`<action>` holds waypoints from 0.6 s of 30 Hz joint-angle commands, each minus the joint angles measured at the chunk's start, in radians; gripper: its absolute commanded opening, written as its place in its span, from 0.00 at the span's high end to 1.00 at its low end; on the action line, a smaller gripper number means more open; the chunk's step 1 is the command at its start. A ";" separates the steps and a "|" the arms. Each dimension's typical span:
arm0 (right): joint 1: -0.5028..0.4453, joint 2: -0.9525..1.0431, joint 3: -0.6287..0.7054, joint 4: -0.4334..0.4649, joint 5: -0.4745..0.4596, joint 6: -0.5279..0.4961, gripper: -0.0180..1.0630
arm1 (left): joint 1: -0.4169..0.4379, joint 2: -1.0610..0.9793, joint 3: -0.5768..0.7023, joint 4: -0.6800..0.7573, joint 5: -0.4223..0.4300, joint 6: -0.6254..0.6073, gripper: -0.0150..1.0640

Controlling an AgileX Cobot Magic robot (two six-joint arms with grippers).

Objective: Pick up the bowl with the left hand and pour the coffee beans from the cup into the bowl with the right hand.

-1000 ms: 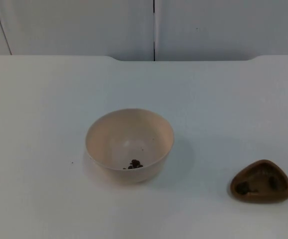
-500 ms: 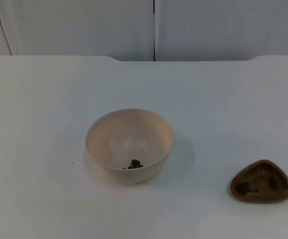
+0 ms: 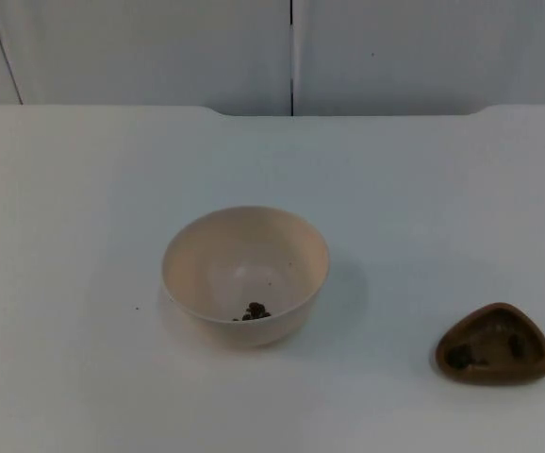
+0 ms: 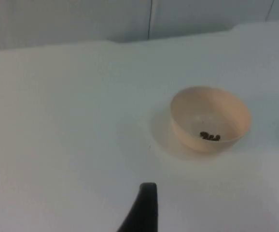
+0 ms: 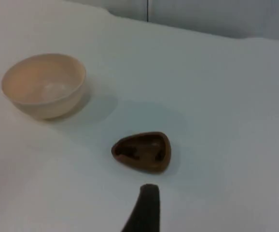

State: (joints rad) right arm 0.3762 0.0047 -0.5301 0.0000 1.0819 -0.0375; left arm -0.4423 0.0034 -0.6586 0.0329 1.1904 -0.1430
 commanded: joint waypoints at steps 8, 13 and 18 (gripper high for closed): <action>-0.004 -0.005 0.016 0.000 -0.003 0.002 0.30 | 0.002 -0.003 0.139 0.045 -0.047 0.009 0.24; -0.004 -0.005 0.016 0.000 -0.003 0.002 0.30 | 0.002 -0.003 0.147 0.052 -0.131 0.061 0.24; -0.004 -0.005 0.016 0.000 -0.003 0.002 0.30 | 0.002 -0.003 0.164 0.047 -0.115 0.109 0.24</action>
State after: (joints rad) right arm 0.3762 0.0047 -0.5166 0.0000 1.0857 -0.0375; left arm -0.4423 0.0034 -0.4994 0.0820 1.0830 -0.0532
